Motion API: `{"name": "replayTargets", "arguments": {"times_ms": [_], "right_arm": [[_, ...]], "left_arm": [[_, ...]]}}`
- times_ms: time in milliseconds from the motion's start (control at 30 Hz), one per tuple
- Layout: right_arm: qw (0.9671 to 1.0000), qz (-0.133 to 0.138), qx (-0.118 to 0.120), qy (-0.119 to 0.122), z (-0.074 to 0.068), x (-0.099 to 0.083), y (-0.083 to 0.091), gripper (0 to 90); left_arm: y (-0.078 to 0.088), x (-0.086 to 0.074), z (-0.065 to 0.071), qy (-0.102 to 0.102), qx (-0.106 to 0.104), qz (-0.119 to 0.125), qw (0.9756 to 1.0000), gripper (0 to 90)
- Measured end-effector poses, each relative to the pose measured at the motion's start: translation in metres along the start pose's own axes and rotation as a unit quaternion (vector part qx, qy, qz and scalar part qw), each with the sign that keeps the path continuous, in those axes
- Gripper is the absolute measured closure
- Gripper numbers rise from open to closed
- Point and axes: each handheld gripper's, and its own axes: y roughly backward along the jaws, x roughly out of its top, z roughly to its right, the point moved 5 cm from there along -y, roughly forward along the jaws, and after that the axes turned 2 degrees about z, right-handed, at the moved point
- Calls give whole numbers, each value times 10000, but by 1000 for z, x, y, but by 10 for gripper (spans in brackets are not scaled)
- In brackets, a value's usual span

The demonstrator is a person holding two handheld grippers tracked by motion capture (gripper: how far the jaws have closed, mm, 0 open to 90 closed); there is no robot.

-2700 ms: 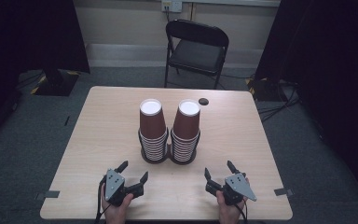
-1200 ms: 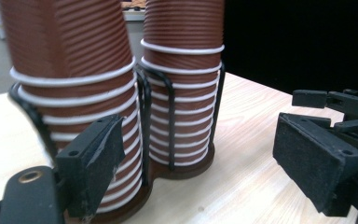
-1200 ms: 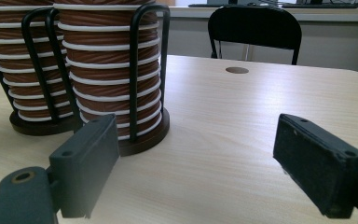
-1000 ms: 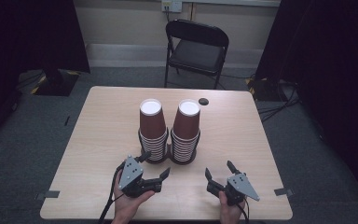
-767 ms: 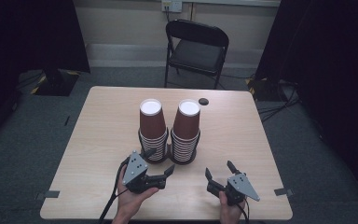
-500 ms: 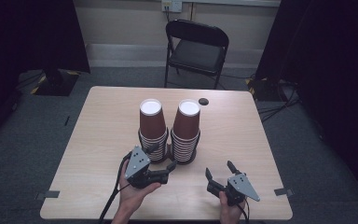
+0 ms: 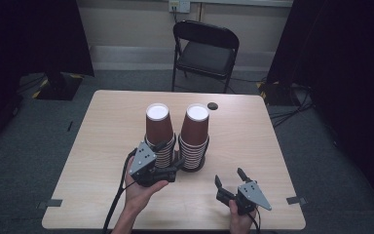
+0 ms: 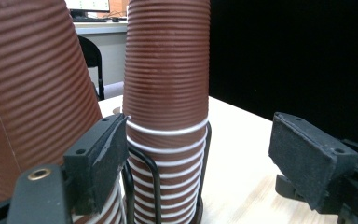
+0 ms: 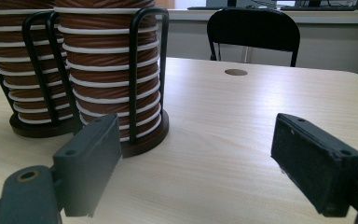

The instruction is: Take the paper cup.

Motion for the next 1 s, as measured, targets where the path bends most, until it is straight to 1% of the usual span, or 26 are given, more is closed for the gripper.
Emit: {"name": "replayTargets", "arguments": {"times_ms": [33, 100, 167, 267, 367, 400, 467, 500, 600, 633, 700, 867, 900, 933, 967, 1000], "right_arm": [[10000, 0, -3, 1, 0, 0, 0, 150], [10000, 4, 4, -4, 0, 0, 0, 151], [10000, 8, 5, -7, 0, 0, 0, 151], [10000, -2, 1, -1, 0, 0, 0, 152], [10000, 8, -6, -8, 0, 0, 0, 152], [10000, 0, 10, -11, 0, 0, 0, 152], [10000, 8, -13, -7, 0, 0, 0, 152], [10000, 17, -11, -20, 0, 0, 0, 152], [10000, 29, -1, -34, 0, 0, 0, 152], [10000, 32, -4, -32, 0, 0, 0, 152], [10000, 19, 1, -31, 0, 0, 0, 152], [10000, 25, -5, -33, 0, 0, 0, 152], [10000, 32, 5, -26, 0, 0, 0, 152], [10000, 30, -2, -22, 0, 0, 0, 152], [10000, 33, -4, -26, 0, 0, 0, 152], [10000, 33, -4, -26, 0, 0, 0, 152]], "left_arm": [[-2, 3, 0, -69, 10, 6, 10000, 193], [-4, 6, 0, -71, -7, -5, 10000, 194], [-6, 9, 1, -129, 4, 10, 9999, 193], [-10, 14, 3, -202, -52, 3, 9998, 193], [-14, 18, 4, -180, -78, 13, 9998, 192], [-16, 20, 5, -215, -85, 18, 9997, 190], [-18, 23, 5, -228, -40, 5, 9997, 188], [-19, 25, 4, -220, -74, 16, 9997, 183], [-23, 30, 4, -195, -78, 37, 9998, 169], [-25, 33, 4, -218, -119, 54, 9997, 162], [-27, 36, 4, -258, -86, 48, 9996, 157], [-31, 44, 5, -312, -120, 45, 9994, 156], [-33, 48, 6, -364, -133, 72, 9992, 156], [-34, 49, 6, -387, -128, 49, 9992, 156], [-36, 51, 6, -333, -124, 73, 9993, 156], [-36, 51, 6, -333, -124, 73, 9993, 157]]}}
